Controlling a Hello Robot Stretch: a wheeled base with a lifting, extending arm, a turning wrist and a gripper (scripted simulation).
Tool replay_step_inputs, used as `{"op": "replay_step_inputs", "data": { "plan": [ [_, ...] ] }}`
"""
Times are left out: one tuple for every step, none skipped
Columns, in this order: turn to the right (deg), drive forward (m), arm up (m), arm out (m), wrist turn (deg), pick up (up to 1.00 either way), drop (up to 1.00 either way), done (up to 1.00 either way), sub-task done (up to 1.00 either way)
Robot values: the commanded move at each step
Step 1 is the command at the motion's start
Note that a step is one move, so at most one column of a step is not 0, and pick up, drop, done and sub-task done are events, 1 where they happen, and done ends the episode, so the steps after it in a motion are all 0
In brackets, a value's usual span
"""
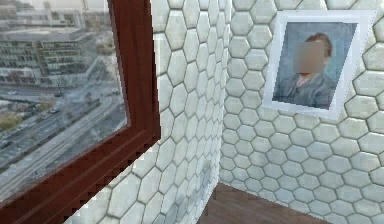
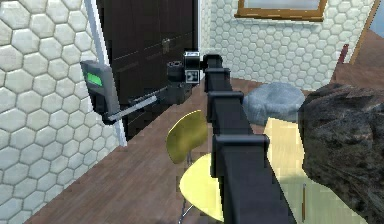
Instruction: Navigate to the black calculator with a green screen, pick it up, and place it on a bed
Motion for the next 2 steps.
{"op": "replay_step_inputs", "data": {
  "plan": [
    [0.0, 0.00, 0.00, 0.00, -45.0, 0.00, 0.00, 0.00, 0.00],
    [0.0, 0.00, 0.00, 0.00, -18.0, 0.00, 0.00, 0.00, 0.00]
  ]
}}
